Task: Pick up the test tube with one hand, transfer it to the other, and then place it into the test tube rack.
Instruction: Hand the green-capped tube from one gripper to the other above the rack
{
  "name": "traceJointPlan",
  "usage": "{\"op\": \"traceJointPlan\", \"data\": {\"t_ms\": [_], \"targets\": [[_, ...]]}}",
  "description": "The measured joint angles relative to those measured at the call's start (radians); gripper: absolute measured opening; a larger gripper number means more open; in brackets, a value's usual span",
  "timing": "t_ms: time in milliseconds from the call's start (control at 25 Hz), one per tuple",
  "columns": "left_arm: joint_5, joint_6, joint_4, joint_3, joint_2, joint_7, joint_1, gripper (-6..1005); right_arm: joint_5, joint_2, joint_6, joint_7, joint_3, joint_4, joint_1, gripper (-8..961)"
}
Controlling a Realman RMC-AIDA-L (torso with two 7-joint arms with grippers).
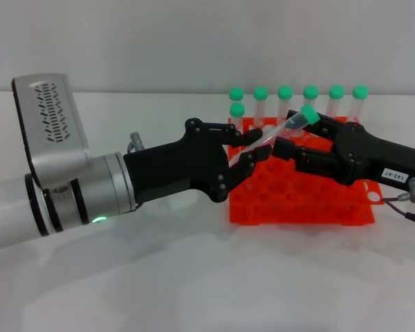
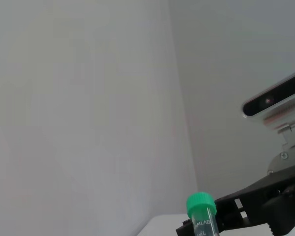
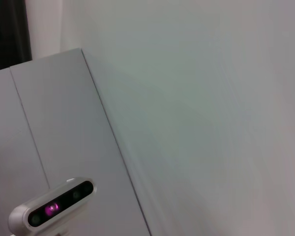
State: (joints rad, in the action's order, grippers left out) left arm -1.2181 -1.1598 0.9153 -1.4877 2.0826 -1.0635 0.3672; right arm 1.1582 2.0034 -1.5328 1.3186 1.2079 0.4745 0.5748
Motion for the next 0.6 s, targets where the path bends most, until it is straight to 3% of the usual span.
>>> {"op": "traceJointPlan", "data": {"t_ms": [600], "targets": [[0.002,-0.008,0.002,0.0,-0.003,-0.105,0.011,194,-0.001,0.007,0.003,-0.044,0.012,0.004,-0.008,785]]}}
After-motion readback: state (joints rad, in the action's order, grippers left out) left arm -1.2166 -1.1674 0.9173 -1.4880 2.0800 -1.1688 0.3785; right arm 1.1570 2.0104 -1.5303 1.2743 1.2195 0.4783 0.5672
